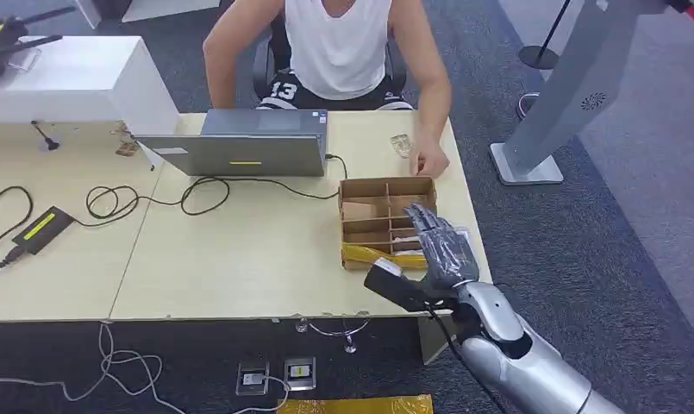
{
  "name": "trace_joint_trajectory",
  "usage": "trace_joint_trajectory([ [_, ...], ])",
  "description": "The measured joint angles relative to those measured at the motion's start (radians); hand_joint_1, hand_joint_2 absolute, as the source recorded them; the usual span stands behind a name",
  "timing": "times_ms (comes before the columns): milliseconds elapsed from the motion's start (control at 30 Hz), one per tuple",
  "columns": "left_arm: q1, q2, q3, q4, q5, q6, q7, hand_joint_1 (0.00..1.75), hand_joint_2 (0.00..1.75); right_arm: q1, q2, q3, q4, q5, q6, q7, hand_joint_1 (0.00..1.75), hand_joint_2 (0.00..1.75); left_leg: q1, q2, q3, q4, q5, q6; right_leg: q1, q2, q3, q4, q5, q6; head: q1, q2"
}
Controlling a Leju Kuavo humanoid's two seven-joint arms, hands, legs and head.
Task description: Pass the card to the sensor for recognition and then transmit it.
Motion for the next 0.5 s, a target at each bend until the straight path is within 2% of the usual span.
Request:
trace_joint_trajectory([
  [267,-0.009,-0.002,0.0,0.0,-0.017,-0.002,0.014,0.0,0.0,-0.05,0.026,0.019,0.091,0.084,0.0,0.026,0.0,1.75,0.0,-0.001,0.0,0.0,0.0,0.0,0.0,-0.001,0.0,0.0,0.0,0.0,0.0,0.0],
  [500,-0.014,-0.003,0.0,0.0,-0.018,-0.002,0.015,0.0,0.0,-0.065,0.043,0.024,0.154,0.11,-0.002,0.01,0.0,1.75,0.0,-0.001,-0.001,0.0,0.0,0.0,0.0,-0.001,0.0,0.0,0.0,0.0,0.0,0.0],
])
